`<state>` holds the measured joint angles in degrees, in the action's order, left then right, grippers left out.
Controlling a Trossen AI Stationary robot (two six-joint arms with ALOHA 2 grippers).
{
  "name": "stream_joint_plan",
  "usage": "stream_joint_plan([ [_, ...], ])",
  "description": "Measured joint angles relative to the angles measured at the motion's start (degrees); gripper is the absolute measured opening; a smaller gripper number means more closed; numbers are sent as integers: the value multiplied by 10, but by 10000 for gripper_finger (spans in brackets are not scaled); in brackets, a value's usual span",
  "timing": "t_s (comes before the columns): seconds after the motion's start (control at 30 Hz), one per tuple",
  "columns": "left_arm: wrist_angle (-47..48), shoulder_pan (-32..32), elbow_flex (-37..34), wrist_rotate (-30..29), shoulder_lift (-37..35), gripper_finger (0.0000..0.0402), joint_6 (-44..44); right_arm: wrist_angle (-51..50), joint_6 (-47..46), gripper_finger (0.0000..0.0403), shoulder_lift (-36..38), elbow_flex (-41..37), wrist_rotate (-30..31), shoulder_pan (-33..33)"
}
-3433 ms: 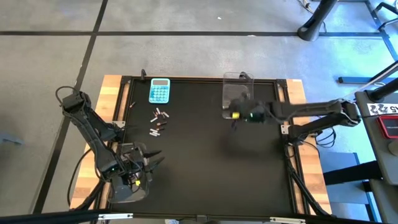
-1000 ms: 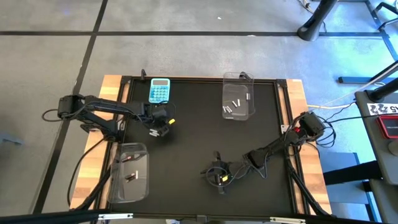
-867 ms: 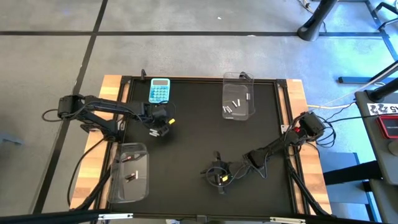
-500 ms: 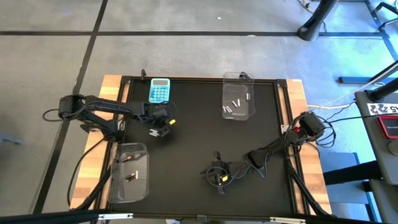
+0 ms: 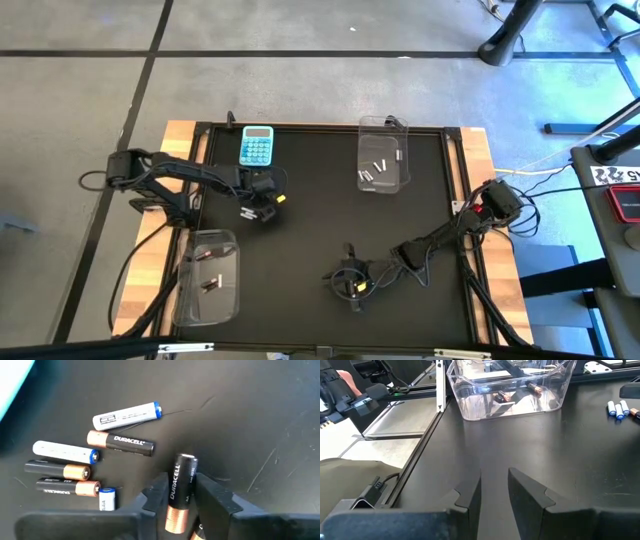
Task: Sort batteries
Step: Put the black battery into the bottom transparent bin
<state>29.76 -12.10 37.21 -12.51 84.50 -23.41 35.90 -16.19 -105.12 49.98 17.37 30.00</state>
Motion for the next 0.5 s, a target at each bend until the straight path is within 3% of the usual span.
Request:
stream_joint_plan([
  [0.17, 6, 0, 3, 1, -4, 35, 22, 0, 0, 99, 0, 0, 0, 0],
  [0.5, 76, 21, 63, -12, -99, 35, 44, 0, 0, 99, 0, 0, 0, 0],
])
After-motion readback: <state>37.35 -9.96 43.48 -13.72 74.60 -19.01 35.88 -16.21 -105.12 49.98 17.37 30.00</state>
